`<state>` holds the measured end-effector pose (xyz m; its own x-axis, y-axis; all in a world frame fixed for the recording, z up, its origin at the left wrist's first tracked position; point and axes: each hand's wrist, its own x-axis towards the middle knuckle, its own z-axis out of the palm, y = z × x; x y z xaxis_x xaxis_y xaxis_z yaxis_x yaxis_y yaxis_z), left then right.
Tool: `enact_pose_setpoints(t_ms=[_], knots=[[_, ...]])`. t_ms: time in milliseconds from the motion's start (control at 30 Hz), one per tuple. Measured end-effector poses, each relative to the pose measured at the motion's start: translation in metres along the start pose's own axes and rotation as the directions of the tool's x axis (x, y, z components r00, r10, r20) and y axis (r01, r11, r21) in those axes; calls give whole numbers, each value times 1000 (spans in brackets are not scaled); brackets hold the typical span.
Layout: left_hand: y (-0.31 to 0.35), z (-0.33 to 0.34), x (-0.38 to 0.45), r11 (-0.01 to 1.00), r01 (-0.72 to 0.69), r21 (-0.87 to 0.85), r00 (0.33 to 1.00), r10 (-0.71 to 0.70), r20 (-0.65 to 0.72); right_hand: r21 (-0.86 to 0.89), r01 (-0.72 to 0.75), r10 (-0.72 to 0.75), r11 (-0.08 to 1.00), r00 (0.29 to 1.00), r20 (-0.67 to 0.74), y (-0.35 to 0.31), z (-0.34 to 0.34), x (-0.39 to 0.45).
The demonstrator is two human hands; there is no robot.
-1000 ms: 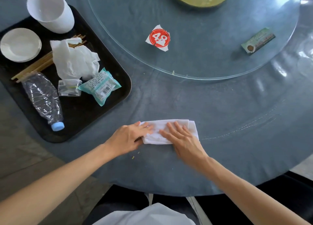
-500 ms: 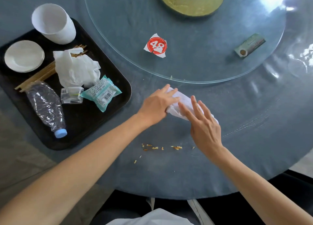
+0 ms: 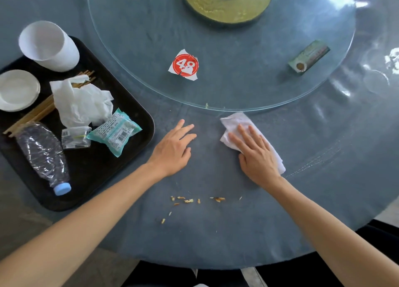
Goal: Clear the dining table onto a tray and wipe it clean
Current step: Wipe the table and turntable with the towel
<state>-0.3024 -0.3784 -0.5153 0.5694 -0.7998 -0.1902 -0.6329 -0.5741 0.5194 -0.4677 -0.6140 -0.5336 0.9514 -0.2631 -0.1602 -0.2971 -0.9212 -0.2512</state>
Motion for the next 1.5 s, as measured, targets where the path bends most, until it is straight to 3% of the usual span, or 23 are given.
enact_pose_setpoints(t_ms=[67,167,333,500,633,733,867,1000,1133,1233,1300,1400,1500], knots=[[-8,-3,-6,1000,25,-10,999,-25,-21,29,-132,133,991,991,-9,3,2,0],[-16,-4,-10,997,66,-41,997,-68,-38,48,-188,190,981,982,-22,-6,6,11],[-16,-2,-8,994,78,-83,993,-85,-83,95,-142,147,985,988,-48,-49,14,65],[-19,-2,-8,982,112,-153,982,-133,-136,92,-186,196,978,974,-116,-74,25,83],[-24,-3,-11,966,129,-225,976,-164,-145,112,-68,82,991,989,-126,-68,22,80],[-21,-5,-12,950,162,-268,958,-216,-188,148,143,-135,979,989,-65,-75,21,79],[-25,-13,-18,986,91,-136,958,-124,-258,202,377,-395,904,917,54,-94,27,72],[-37,-23,-40,997,-60,-51,994,55,-95,260,527,-576,809,798,174,-88,20,52],[-24,-16,-75,984,-176,9,977,173,123,380,570,-679,728,674,289,-93,3,9],[-9,-10,-75,985,-169,24,982,166,88,391,549,-644,739,746,170,-89,-18,4],[0,-15,-54,992,-122,-13,992,121,-47,370,500,-574,783,810,119,-86,-33,22],[2,-27,-11,999,-32,-16,979,28,-200,281,481,-518,831,853,71,-83,-43,56],[-7,-28,19,995,54,90,993,-44,-109,189,381,-403,905,911,94,-77,-34,81]])
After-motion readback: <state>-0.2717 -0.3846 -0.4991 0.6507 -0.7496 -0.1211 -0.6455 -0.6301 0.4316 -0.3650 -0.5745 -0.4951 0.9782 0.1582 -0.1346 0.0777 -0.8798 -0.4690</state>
